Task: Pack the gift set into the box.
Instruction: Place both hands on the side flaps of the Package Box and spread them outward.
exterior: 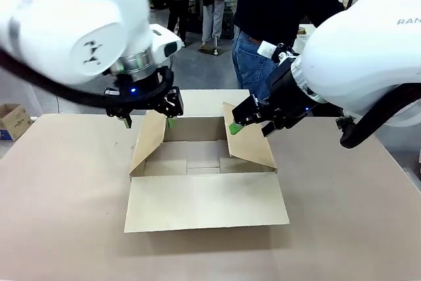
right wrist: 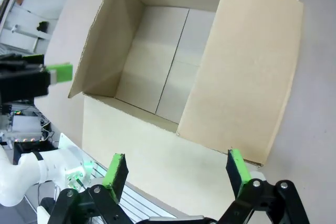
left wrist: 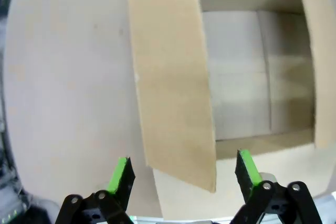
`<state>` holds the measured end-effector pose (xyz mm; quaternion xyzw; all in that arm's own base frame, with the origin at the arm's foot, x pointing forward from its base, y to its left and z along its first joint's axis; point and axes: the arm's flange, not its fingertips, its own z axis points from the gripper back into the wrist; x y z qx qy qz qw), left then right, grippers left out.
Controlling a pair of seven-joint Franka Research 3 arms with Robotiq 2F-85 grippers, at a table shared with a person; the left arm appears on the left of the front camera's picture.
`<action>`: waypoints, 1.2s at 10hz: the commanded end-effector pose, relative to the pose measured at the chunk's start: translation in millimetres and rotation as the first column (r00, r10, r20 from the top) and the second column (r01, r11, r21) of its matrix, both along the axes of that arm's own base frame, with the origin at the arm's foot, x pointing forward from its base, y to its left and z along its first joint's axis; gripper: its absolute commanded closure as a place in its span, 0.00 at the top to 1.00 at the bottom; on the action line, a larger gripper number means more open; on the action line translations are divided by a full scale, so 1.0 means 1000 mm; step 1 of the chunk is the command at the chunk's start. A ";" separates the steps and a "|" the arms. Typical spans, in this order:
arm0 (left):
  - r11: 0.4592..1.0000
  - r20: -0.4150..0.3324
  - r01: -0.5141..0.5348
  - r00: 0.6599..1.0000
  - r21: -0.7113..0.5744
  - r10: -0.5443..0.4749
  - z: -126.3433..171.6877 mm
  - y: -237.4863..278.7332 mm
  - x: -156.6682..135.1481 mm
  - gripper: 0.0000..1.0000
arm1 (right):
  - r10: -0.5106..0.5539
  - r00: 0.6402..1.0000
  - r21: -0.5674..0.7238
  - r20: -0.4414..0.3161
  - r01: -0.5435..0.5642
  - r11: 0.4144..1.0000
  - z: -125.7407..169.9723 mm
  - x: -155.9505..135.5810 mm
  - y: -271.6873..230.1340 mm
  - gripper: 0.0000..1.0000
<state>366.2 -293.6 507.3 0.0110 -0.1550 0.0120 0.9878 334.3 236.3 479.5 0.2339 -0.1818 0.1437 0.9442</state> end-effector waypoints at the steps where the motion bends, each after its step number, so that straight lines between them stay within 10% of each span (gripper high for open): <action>1: 0.988 -0.078 -0.127 0.988 0.083 0.133 0.003 -0.032 0.039 1.00 | 0.013 1.000 -0.003 0.004 -0.013 1.000 -0.002 -0.002 -0.002 1.00; 12: 0.932 -0.096 -0.295 0.943 0.209 0.319 -0.041 0.010 0.073 1.00 | 0.013 1.000 -0.003 0.004 -0.013 1.000 -0.002 -0.002 -0.002 1.00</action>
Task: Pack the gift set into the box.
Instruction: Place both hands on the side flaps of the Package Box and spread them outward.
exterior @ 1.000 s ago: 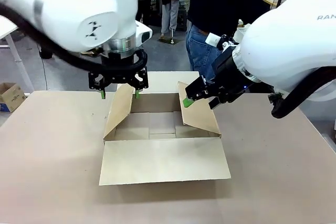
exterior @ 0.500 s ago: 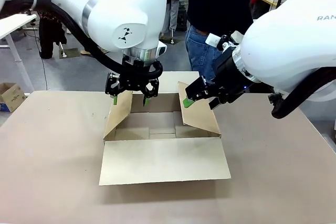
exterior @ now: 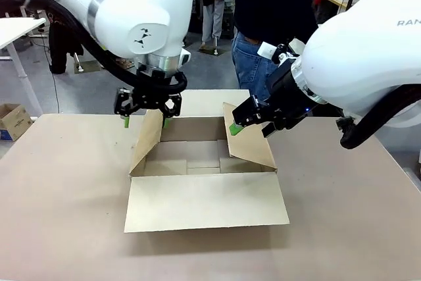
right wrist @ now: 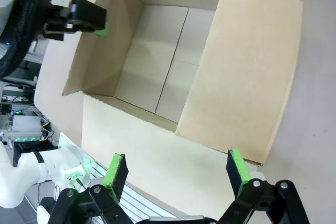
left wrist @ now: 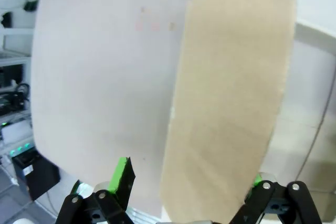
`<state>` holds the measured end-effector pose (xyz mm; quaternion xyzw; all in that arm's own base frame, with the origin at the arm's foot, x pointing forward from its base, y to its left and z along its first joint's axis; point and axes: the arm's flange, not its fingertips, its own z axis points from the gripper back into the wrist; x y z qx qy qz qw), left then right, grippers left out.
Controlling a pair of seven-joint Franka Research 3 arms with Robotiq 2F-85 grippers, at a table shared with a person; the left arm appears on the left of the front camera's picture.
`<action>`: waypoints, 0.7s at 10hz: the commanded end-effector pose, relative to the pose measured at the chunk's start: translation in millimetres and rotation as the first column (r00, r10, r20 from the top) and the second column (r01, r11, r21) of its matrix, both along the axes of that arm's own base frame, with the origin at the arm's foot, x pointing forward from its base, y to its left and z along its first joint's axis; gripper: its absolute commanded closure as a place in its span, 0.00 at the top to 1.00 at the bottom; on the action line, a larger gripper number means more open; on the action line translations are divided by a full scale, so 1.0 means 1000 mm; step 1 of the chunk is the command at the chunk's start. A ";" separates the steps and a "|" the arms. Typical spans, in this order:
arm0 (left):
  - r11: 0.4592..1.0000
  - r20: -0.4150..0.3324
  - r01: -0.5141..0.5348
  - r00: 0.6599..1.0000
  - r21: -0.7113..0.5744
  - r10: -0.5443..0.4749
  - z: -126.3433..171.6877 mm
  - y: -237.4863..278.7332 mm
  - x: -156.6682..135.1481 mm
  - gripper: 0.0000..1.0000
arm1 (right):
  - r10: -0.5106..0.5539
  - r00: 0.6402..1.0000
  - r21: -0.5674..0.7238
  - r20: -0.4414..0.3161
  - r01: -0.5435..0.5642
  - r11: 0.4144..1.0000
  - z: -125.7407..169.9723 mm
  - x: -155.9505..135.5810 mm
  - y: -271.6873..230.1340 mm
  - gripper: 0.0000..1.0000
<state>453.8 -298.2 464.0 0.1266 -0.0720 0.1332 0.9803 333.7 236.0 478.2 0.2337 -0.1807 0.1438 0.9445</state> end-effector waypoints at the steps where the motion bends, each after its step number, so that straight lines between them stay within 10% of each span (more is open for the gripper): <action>1: 0.999 0.046 -0.048 0.998 -0.019 0.048 0.009 0.028 -0.018 1.00 | 0.013 1.000 -0.002 0.006 -0.013 1.000 0.000 -0.001 -0.002 1.00; 7: 0.968 0.019 -0.148 0.988 -0.202 0.155 0.004 0.123 -0.009 1.00 | 0.013 1.000 -0.002 0.006 -0.013 1.000 0.000 -0.001 -0.002 1.00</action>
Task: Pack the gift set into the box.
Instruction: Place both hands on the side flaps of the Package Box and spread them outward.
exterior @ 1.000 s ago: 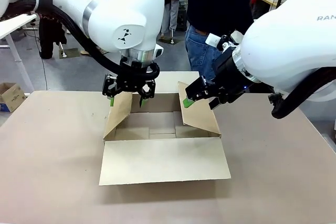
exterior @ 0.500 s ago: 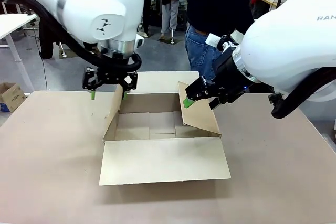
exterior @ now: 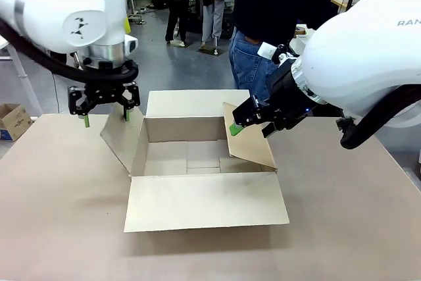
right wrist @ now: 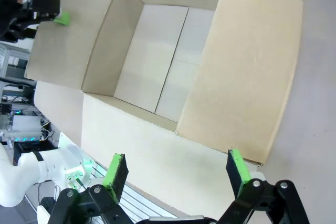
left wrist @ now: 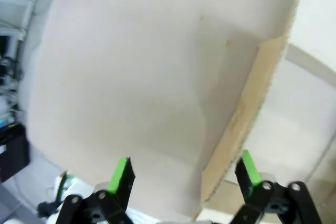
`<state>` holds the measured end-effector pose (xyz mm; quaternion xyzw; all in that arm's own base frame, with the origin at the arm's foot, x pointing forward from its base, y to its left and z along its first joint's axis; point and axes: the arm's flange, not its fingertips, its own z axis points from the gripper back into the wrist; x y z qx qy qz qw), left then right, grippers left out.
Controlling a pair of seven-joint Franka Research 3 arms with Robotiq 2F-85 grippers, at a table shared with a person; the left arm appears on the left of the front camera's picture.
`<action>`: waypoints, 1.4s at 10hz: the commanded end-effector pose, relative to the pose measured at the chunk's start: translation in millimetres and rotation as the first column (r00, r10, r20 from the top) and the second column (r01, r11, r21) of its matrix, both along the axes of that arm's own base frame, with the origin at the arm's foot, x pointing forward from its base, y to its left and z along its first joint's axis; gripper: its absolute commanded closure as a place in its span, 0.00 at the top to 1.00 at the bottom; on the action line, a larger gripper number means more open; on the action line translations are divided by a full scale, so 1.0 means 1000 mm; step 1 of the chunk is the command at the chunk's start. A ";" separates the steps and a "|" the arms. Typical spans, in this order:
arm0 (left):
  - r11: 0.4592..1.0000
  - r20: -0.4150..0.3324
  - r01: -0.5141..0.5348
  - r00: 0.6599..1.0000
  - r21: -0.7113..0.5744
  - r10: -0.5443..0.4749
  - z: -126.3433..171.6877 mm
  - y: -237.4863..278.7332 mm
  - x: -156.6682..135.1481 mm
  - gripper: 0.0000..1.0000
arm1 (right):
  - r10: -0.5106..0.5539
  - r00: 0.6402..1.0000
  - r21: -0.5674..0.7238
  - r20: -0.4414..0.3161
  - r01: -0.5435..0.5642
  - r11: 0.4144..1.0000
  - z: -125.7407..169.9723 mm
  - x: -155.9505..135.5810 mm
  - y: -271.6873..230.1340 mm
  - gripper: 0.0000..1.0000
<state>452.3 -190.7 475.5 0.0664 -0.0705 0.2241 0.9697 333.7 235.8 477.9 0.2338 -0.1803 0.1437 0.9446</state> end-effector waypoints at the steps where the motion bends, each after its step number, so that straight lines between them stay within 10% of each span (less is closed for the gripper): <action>1: 0.991 0.006 0.035 0.999 -0.129 -0.034 -0.015 0.032 -0.007 1.00 | 0.013 1.000 -0.002 0.007 -0.013 1.000 0.000 -0.001 -0.001 1.00; 6: 0.845 -0.064 0.120 0.982 -0.521 -0.179 -0.072 0.107 0.009 1.00 | 0.013 1.000 -0.002 0.007 -0.013 1.000 0.000 -0.001 -0.001 1.00; 7: 0.937 -0.001 0.072 0.997 -0.341 -0.077 -0.052 0.079 0.010 1.00 | 0.013 1.000 -0.002 0.007 -0.013 1.000 0.000 -0.001 -0.001 1.00; 13: 0.937 -0.001 0.072 0.997 -0.341 -0.077 -0.052 0.079 0.010 1.00 | 0.001 1.000 0.001 0.000 -0.001 1.000 0.000 0.000 0.000 1.00; 14: 0.937 -0.001 0.072 0.997 -0.341 -0.077 -0.052 0.079 0.010 1.00 | -0.039 0.998 -0.166 0.039 0.045 0.985 0.016 0.000 0.039 1.00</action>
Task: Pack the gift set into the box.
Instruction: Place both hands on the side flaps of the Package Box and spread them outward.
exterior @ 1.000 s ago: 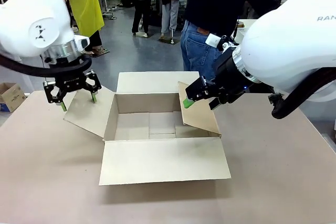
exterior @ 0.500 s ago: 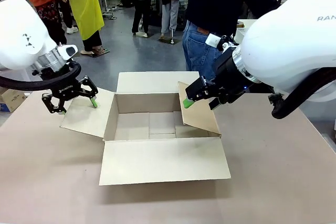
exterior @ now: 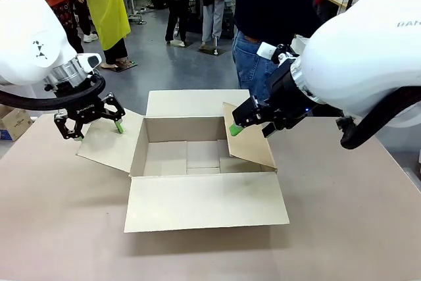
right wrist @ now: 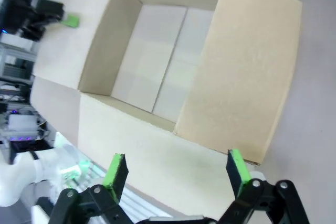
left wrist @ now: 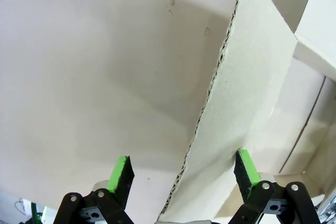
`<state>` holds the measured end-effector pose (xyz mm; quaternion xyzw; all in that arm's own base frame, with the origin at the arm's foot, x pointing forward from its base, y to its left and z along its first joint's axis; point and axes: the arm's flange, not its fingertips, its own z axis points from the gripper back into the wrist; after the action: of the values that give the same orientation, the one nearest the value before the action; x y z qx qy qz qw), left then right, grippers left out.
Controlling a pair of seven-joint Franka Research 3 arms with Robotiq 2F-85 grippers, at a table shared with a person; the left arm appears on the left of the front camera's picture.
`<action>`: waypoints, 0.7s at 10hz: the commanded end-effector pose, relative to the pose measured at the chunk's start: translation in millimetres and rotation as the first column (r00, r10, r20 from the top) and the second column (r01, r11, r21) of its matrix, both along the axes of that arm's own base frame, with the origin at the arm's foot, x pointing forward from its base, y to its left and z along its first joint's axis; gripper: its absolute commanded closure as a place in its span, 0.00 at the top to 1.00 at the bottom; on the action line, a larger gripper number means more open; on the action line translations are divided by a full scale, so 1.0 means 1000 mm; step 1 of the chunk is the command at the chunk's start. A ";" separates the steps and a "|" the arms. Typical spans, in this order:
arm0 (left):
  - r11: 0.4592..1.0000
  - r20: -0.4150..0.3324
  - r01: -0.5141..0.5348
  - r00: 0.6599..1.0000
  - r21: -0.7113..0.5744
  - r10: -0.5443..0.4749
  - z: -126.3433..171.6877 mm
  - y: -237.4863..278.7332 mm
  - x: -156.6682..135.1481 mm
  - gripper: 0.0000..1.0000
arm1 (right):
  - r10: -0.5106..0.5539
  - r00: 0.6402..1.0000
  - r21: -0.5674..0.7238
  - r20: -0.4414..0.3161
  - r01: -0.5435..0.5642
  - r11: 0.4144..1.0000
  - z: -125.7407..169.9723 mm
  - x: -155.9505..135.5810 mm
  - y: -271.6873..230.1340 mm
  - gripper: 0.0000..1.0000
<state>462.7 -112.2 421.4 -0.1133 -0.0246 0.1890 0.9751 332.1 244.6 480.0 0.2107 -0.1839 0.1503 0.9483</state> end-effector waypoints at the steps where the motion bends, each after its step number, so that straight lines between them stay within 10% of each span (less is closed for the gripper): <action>1: 1.000 -0.002 -0.013 1.000 0.020 0.013 0.002 0.001 0.000 1.00 | -0.198 0.977 -0.324 0.080 0.214 0.922 0.019 0.001 0.064 1.00; 4: 1.000 -0.002 -0.013 1.000 0.020 0.013 0.002 0.001 0.000 1.00 | -0.321 0.946 -0.486 0.049 0.303 0.820 0.004 -0.015 0.071 1.00; 5: 1.000 -0.002 -0.013 1.000 0.020 0.013 0.002 0.001 0.000 1.00 | -0.304 0.944 -0.253 0.125 0.326 0.911 0.027 -0.037 0.020 1.00; 7: 1.000 -0.002 -0.013 1.000 0.020 0.013 0.002 0.001 0.000 1.00 | -0.282 0.958 -0.583 0.059 0.263 0.769 -0.007 -0.007 0.068 1.00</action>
<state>463.0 -111.7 421.5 -0.1130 -0.0246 0.1896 0.9750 310.6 296.1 479.6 -0.0614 -0.1838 0.0516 0.9797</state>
